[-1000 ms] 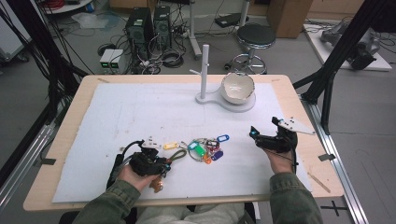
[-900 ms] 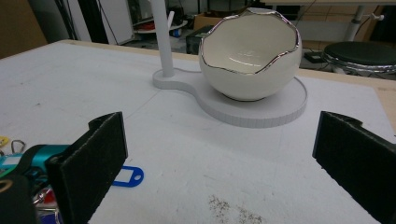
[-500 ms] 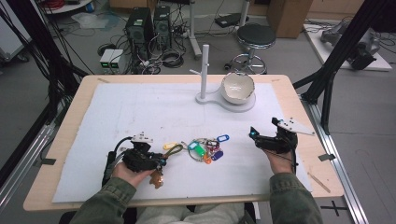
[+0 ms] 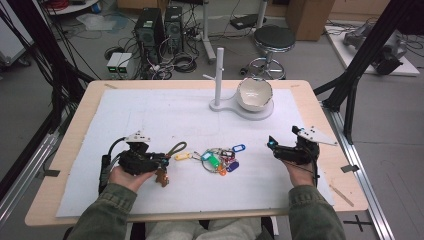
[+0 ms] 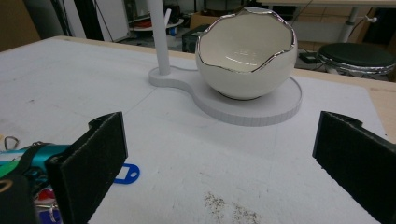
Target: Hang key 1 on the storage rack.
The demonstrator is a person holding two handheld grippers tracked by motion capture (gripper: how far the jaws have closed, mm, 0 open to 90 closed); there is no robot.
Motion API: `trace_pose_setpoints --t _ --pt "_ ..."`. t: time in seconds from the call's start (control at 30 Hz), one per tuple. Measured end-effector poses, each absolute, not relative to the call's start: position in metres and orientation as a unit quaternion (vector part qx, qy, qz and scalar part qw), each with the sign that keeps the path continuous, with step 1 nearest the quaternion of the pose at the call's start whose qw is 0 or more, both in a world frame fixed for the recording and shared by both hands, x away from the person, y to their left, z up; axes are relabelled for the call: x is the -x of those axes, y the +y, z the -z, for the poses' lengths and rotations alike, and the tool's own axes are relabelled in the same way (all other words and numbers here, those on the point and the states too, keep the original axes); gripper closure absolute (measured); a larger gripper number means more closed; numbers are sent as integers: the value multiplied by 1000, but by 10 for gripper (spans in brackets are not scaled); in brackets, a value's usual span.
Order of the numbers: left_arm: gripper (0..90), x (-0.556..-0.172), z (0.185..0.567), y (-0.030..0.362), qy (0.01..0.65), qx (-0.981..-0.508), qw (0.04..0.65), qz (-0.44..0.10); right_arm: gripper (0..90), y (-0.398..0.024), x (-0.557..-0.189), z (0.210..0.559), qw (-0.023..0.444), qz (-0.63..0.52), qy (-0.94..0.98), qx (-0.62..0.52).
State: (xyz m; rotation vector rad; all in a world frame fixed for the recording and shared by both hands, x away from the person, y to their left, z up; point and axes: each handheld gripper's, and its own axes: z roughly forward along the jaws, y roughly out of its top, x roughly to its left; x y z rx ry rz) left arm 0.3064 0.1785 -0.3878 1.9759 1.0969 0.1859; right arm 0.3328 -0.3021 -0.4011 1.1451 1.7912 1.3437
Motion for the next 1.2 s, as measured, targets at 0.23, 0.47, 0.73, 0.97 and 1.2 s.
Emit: trace_pose_setpoints --t 0.23,0.47,0.73,0.97,1.2 --pt "699 -319 370 184 443 -776 440 -83 20 -302 -332 401 307 -509 676 -435" --pt "699 -331 353 188 443 -773 446 -81 20 -303 -332 401 306 -510 675 -436" --pt "699 -347 343 198 457 -764 448 -85 20 -303 -332 401 306 -510 676 -435" --pt "699 -361 337 202 467 -758 447 -88 19 -303 -332 401 306 -509 677 -434" --pt "699 -370 325 204 469 -754 446 -108 20 -303 -332 401 305 -511 676 -435"
